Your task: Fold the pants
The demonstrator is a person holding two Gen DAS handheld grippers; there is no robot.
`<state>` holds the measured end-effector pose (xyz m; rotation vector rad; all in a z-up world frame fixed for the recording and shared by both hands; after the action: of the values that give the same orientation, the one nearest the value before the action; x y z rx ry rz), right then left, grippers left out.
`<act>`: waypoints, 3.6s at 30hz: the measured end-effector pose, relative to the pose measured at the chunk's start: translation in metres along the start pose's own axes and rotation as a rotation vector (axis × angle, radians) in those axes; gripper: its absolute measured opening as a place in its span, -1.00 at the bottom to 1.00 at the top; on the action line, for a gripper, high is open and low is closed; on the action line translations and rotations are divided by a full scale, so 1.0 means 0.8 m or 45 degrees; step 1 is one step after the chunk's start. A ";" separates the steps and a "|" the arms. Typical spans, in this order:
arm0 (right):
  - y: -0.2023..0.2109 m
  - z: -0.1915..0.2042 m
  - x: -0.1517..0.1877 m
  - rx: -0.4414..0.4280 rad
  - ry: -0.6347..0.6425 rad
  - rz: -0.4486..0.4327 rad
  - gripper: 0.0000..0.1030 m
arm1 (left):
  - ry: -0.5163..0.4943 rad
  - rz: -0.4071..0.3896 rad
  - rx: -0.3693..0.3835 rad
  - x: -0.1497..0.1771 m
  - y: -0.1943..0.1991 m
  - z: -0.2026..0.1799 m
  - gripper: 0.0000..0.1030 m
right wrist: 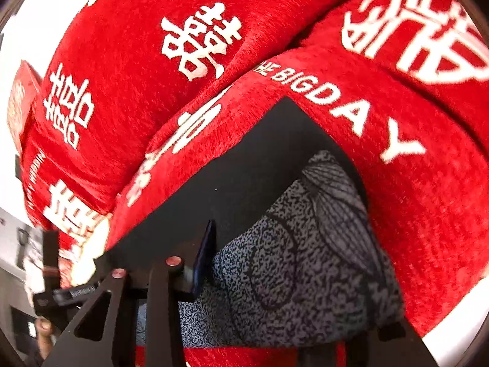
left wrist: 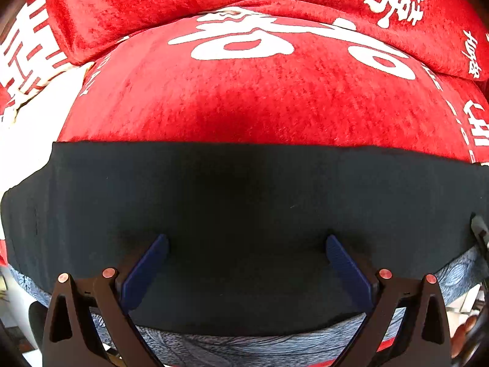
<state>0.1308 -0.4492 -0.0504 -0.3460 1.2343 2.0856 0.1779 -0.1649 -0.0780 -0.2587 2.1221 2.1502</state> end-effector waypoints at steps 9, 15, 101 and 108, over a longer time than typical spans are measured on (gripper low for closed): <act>0.017 0.026 -0.008 0.149 0.185 -0.064 -0.51 | -0.056 -0.023 -0.072 -0.014 0.001 -0.015 1.00; 0.044 0.083 -0.012 0.305 0.439 -0.158 -0.56 | -0.113 -0.103 -0.128 -0.015 0.001 -0.023 1.00; 0.028 0.156 0.141 0.701 0.822 0.136 0.70 | -0.028 -0.062 0.180 0.091 0.027 0.143 1.00; 0.030 0.202 0.114 0.544 0.791 0.054 0.71 | -0.036 -0.088 0.172 0.095 0.027 0.143 1.00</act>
<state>0.0658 -0.2812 0.0003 -0.8064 2.0139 1.7278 0.0940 -0.0538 -0.0707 -0.2831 2.1969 1.9515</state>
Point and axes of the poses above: each gripper's, at about its wrist camera, not at the fingertips, and y roughly against the way its jaws point, z to its left, x to its underside, the point moved 9 cm from there along -y, roughly the way its jaws point, and after that the axes turned 2 degrees about y, right-handed, at the moved point
